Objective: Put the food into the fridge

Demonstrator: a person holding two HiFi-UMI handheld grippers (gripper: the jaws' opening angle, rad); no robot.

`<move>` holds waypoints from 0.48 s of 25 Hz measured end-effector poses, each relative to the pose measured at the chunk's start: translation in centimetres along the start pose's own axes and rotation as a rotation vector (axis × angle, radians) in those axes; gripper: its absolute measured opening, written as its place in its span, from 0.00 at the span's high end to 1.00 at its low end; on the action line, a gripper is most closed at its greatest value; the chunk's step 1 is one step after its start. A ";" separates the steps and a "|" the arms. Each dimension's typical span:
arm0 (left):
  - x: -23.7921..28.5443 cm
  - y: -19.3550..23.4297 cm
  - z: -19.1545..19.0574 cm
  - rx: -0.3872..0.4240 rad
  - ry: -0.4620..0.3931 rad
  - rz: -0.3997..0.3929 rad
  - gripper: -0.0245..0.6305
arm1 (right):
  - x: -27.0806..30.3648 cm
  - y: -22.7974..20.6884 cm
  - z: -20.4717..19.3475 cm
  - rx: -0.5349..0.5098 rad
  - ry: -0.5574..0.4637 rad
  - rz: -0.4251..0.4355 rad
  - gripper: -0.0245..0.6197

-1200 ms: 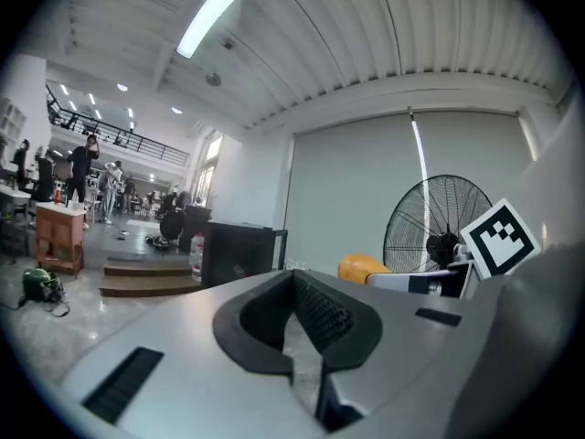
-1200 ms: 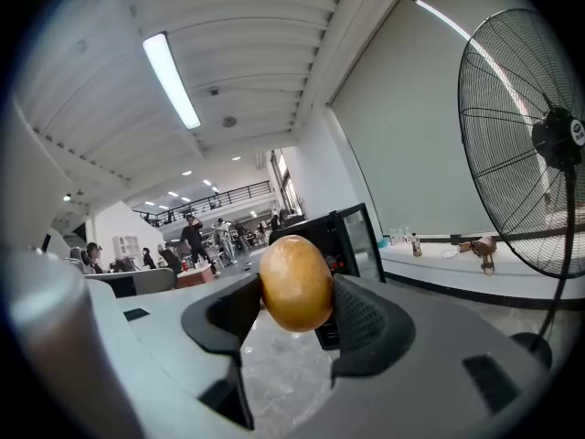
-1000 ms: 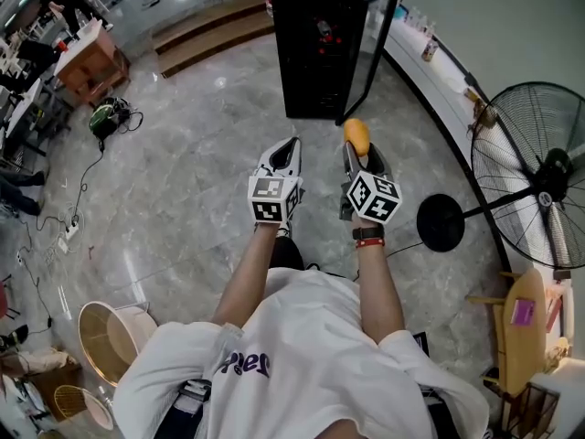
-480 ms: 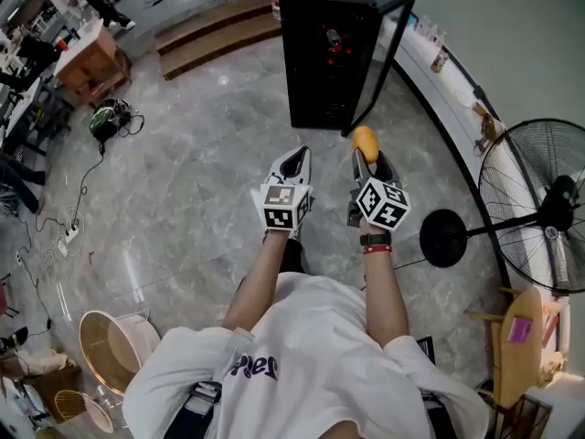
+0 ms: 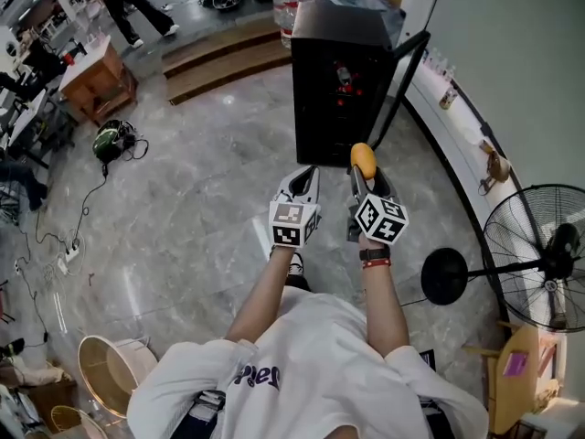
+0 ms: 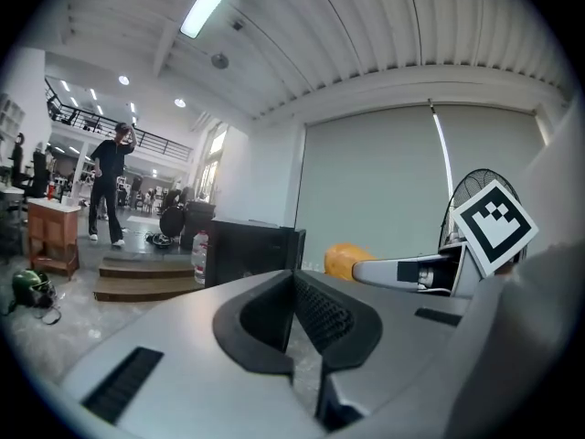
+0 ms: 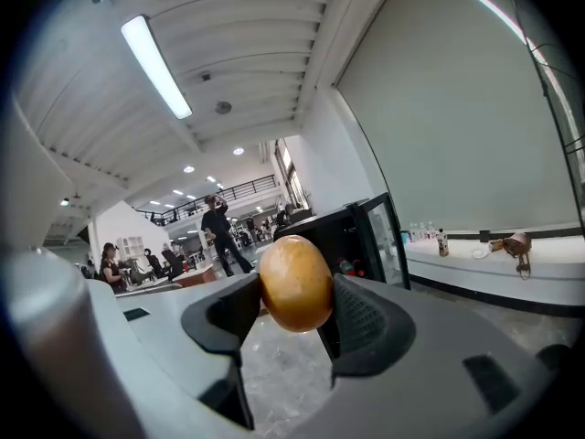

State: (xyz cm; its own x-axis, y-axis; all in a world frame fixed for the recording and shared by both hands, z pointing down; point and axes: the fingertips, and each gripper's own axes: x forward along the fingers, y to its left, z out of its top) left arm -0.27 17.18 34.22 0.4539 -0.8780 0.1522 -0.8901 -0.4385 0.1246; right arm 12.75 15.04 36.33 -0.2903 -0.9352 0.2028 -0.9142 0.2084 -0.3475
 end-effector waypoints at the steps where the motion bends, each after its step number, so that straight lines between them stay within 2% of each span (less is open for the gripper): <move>1: 0.8 0.7 0.4 0.006 -0.002 0.000 0.93 | 1.1 0.2 0.3 0.001 0.001 0.002 0.55; 12: 8.5 8.9 4.0 0.066 -0.038 -0.021 0.93 | 12.7 2.7 2.6 0.011 0.000 0.016 0.55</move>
State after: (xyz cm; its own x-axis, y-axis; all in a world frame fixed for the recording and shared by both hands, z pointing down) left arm -4.54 5.04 32.69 0.4713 -0.8747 0.1128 -0.8820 -0.4673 0.0617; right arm 7.31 2.96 35.62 -0.3045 -0.9318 0.1975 -0.9066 0.2199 -0.3603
